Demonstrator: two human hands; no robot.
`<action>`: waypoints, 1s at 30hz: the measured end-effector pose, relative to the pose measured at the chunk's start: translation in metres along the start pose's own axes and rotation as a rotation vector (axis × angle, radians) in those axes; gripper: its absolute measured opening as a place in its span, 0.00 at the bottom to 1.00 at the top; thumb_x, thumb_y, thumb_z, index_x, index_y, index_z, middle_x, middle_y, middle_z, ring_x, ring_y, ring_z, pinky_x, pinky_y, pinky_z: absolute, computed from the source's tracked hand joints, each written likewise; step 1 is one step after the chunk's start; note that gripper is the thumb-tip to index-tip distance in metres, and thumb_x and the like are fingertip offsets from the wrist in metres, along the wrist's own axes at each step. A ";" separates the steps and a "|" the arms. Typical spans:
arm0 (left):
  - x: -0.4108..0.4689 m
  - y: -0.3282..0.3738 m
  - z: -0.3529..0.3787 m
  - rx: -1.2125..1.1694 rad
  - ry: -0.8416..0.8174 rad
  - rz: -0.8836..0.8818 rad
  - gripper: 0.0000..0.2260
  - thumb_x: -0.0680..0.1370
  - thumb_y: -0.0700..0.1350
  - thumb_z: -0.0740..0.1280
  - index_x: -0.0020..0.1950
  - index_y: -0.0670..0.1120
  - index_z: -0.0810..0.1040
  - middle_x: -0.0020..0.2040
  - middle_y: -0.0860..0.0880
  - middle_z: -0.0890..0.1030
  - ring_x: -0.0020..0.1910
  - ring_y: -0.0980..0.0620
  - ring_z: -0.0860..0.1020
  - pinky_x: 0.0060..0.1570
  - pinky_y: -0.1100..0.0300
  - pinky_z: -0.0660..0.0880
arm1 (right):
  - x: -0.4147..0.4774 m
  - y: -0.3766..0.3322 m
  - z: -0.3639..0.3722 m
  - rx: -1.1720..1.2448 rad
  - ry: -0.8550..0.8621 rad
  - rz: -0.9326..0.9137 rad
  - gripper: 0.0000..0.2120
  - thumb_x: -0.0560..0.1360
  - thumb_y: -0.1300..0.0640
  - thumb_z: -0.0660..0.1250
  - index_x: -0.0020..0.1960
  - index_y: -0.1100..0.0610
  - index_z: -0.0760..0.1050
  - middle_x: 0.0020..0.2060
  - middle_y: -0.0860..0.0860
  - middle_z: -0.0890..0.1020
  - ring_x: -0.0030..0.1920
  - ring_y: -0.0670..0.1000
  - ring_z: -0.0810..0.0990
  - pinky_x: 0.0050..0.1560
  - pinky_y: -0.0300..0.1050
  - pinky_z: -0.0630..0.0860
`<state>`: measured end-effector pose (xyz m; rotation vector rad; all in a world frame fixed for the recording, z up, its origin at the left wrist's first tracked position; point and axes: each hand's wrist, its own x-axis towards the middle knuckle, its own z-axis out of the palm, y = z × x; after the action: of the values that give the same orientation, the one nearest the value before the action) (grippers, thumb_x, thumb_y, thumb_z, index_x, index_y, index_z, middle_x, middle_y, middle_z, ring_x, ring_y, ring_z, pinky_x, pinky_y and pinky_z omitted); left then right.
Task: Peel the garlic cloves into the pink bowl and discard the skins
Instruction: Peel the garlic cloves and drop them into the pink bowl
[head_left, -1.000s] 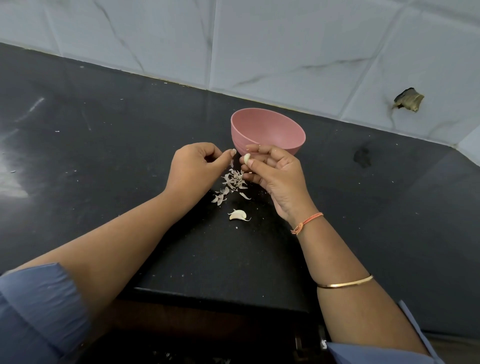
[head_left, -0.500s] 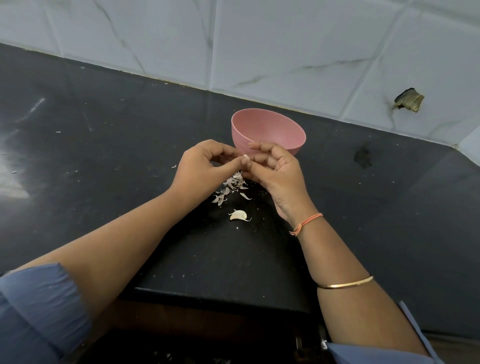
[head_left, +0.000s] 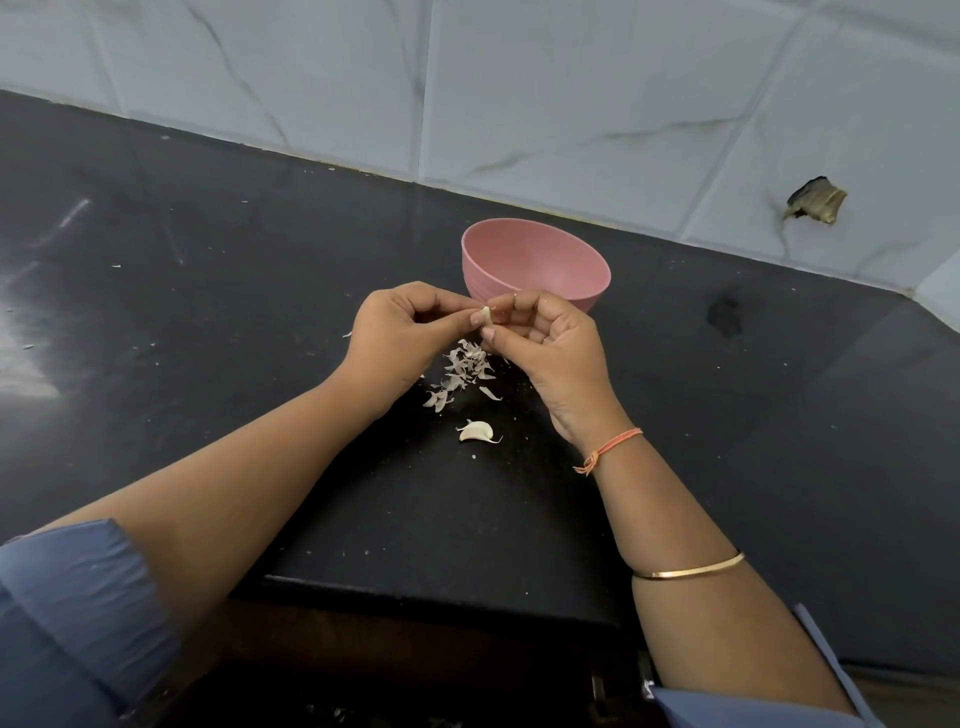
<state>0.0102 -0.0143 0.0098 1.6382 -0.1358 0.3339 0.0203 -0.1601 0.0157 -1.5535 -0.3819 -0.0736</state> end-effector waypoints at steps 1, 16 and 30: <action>0.000 0.001 0.000 0.000 0.005 -0.001 0.06 0.71 0.40 0.73 0.46 0.42 0.83 0.41 0.47 0.82 0.33 0.65 0.78 0.35 0.74 0.71 | 0.000 0.001 0.001 -0.026 0.005 -0.021 0.10 0.70 0.72 0.69 0.45 0.59 0.77 0.38 0.49 0.83 0.40 0.46 0.82 0.45 0.41 0.80; 0.000 0.000 -0.002 0.015 -0.045 -0.076 0.03 0.74 0.42 0.70 0.41 0.48 0.82 0.39 0.42 0.83 0.36 0.50 0.75 0.38 0.61 0.74 | 0.001 0.003 0.000 -0.047 0.015 -0.024 0.10 0.71 0.71 0.68 0.48 0.59 0.78 0.40 0.55 0.82 0.40 0.49 0.83 0.43 0.41 0.81; 0.004 -0.003 -0.001 0.001 0.055 -0.070 0.06 0.76 0.42 0.67 0.40 0.49 0.79 0.36 0.54 0.79 0.33 0.63 0.74 0.33 0.69 0.73 | -0.002 -0.004 -0.001 0.156 -0.005 0.106 0.09 0.75 0.70 0.63 0.52 0.61 0.78 0.43 0.55 0.81 0.41 0.48 0.82 0.47 0.42 0.81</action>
<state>0.0150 -0.0130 0.0084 1.6297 -0.0368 0.3249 0.0175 -0.1621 0.0193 -1.4175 -0.3017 0.0414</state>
